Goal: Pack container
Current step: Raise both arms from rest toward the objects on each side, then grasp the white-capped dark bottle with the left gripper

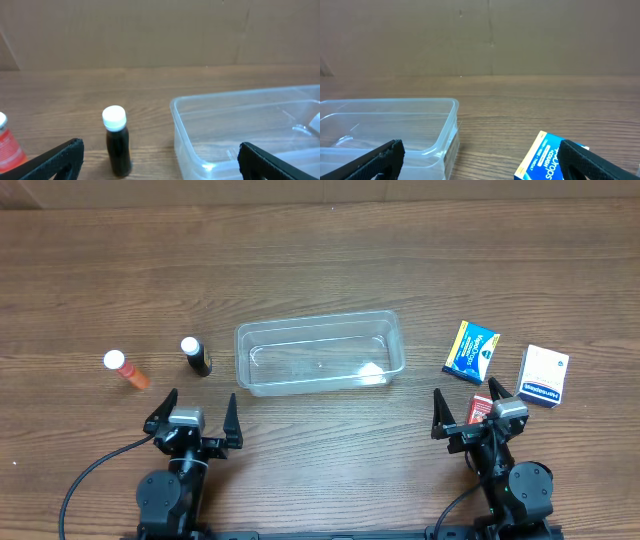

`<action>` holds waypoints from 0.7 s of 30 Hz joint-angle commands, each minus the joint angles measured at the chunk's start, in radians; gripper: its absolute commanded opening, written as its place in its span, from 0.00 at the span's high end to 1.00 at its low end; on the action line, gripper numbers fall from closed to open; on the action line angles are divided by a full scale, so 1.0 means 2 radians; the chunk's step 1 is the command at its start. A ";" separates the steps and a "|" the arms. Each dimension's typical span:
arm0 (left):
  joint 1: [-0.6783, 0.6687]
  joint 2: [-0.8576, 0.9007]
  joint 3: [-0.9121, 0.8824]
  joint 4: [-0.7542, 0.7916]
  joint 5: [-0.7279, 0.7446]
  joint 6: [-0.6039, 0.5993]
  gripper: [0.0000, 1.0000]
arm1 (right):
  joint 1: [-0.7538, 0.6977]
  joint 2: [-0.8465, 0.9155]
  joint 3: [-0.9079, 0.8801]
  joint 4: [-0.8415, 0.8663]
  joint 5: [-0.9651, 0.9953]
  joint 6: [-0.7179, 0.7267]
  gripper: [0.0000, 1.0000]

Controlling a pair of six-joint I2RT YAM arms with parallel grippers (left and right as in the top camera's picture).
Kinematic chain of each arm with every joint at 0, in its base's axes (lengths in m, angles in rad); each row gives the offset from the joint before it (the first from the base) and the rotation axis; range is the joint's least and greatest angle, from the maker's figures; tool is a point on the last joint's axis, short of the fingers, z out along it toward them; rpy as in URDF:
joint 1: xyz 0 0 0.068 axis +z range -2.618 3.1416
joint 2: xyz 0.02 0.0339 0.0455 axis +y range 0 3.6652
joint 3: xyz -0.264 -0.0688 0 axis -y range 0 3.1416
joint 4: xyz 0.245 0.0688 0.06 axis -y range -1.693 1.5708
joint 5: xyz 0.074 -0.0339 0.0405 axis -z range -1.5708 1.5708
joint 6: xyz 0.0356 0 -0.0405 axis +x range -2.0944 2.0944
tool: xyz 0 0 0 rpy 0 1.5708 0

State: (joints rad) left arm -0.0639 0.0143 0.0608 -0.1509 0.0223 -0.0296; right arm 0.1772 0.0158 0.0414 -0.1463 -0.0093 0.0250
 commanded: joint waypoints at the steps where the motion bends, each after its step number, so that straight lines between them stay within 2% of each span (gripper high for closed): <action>1: 0.002 0.021 0.094 -0.029 -0.040 -0.015 0.00 | -0.001 0.034 0.056 0.001 0.016 0.006 0.00; 7: 0.002 0.176 0.267 -0.120 -0.072 -0.036 0.00 | -0.002 0.220 0.192 -0.040 0.017 0.027 0.00; 11: 0.002 0.315 0.393 -0.219 -0.089 -0.036 0.00 | -0.002 0.384 0.337 -0.135 0.015 0.027 0.00; 14: 0.002 0.448 0.517 -0.345 -0.087 -0.036 0.00 | -0.002 0.509 0.466 -0.241 0.015 0.027 0.00; 18: 0.002 0.546 0.619 -0.487 -0.046 -0.036 0.00 | -0.002 0.595 0.568 -0.351 0.014 0.027 0.00; 21: 0.002 0.587 0.654 -0.541 -0.021 -0.037 0.00 | -0.002 0.615 0.597 -0.398 0.015 0.027 0.00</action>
State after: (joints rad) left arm -0.0639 1.1213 1.2785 -1.1610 -0.0952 -0.0841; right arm 0.1772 1.2263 1.1610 -0.8955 0.0120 0.0757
